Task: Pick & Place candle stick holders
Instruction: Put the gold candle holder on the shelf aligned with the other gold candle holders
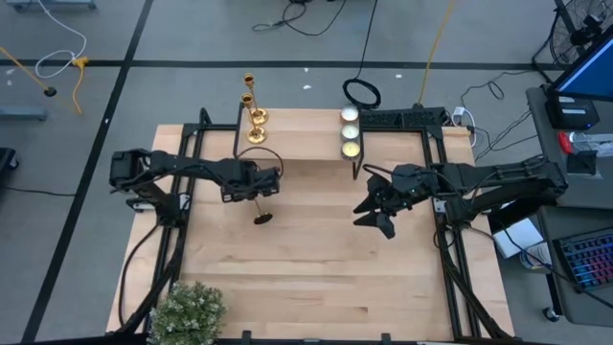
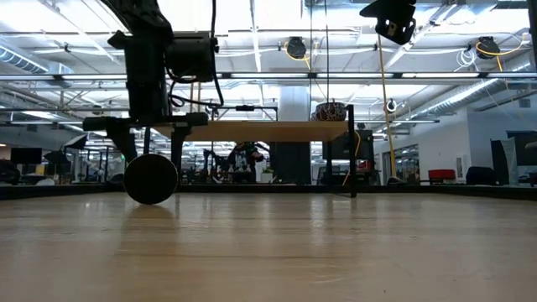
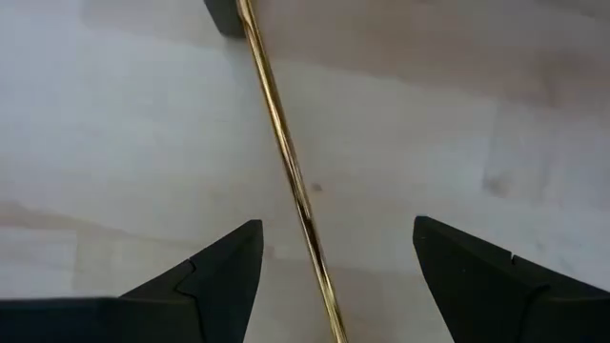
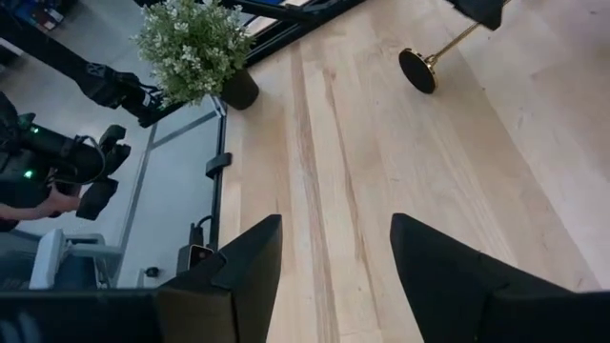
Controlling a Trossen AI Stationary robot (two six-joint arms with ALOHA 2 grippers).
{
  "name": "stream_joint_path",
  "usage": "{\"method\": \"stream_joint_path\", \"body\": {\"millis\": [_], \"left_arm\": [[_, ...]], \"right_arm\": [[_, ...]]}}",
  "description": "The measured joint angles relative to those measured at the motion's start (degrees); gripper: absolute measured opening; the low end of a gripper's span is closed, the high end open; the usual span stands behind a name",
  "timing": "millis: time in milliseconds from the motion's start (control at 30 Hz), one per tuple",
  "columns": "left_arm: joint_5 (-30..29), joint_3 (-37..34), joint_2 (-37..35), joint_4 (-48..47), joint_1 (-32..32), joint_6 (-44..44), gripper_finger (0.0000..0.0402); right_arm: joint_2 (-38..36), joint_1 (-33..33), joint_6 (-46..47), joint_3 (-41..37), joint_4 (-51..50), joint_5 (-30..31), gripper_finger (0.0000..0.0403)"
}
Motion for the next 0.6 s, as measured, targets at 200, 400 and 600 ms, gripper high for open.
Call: {"method": "stream_joint_path", "body": {"millis": [200,400,600], "left_arm": [[0.13,0.0,0.0,-0.07,4.59,3.37,0.0273],[1.71,0.02,-0.06,-0.35,7.1,5.6,0.0271],[1.77,0.04,-0.11,-0.11,7.47,6.11,0.0225]], "right_arm": [[0.0,0.0,0.01,0.0,-0.63,-0.02,0.0195],[0.0,0.0,0.01,0.0,-1.39,-0.02,0.0191],[0.0,0.0,-0.26,0.0,-1.46,-0.02,0.019]]}}
